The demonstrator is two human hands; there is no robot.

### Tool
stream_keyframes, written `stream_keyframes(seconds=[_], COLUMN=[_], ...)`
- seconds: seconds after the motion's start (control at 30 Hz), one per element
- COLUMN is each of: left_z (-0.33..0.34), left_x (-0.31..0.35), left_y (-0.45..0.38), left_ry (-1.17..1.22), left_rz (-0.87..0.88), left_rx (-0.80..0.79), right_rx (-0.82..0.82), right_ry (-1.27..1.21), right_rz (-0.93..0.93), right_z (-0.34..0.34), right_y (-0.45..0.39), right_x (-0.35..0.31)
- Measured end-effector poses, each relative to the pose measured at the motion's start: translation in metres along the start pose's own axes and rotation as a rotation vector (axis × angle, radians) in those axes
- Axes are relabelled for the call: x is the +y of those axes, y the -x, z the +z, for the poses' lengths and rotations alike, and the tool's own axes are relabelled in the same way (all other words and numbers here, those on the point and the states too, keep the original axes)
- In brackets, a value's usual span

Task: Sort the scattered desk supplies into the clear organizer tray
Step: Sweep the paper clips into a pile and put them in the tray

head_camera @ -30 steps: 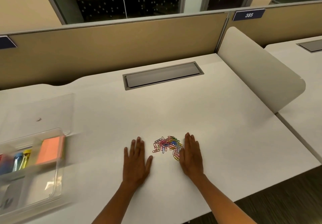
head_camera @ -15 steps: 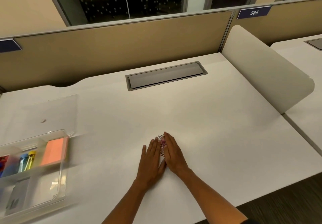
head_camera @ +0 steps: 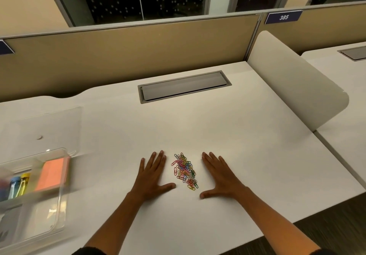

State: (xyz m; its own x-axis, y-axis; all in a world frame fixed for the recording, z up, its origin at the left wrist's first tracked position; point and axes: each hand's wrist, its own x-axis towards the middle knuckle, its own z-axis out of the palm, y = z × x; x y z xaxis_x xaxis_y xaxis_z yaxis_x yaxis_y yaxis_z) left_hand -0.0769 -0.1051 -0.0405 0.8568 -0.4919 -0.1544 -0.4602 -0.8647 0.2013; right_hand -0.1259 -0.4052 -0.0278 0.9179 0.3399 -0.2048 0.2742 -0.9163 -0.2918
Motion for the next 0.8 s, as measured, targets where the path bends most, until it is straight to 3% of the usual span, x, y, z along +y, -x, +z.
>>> stream_keyframes(seconds=[0.33, 0.53, 0.7, 0.8], left_z=[0.001, 0.006, 0.004, 0.005], left_x=[0.029, 0.033, 0.036, 0.042], left_y=[-0.027, -0.021, 0.001, 0.022], left_ry=[0.042, 0.121, 0.341, 0.304], left_rz=[0.136, 0.16, 0.035, -0.006], left_rx=[-0.042, -0.028, 0.104, 0.152], right_rx=[-0.048, -0.001, 0.084, 0.115], right_ry=[0.081, -0.015, -0.132, -0.272], right_rz=[-0.033, -0.035, 0.004, 0.01], right_z=[-0.006, -0.001, 0.01, 0.013], right_y=[-0.05, -0.065, -0.067, -0.059], right_x=[-0.016, -0.027, -0.042, -0.045])
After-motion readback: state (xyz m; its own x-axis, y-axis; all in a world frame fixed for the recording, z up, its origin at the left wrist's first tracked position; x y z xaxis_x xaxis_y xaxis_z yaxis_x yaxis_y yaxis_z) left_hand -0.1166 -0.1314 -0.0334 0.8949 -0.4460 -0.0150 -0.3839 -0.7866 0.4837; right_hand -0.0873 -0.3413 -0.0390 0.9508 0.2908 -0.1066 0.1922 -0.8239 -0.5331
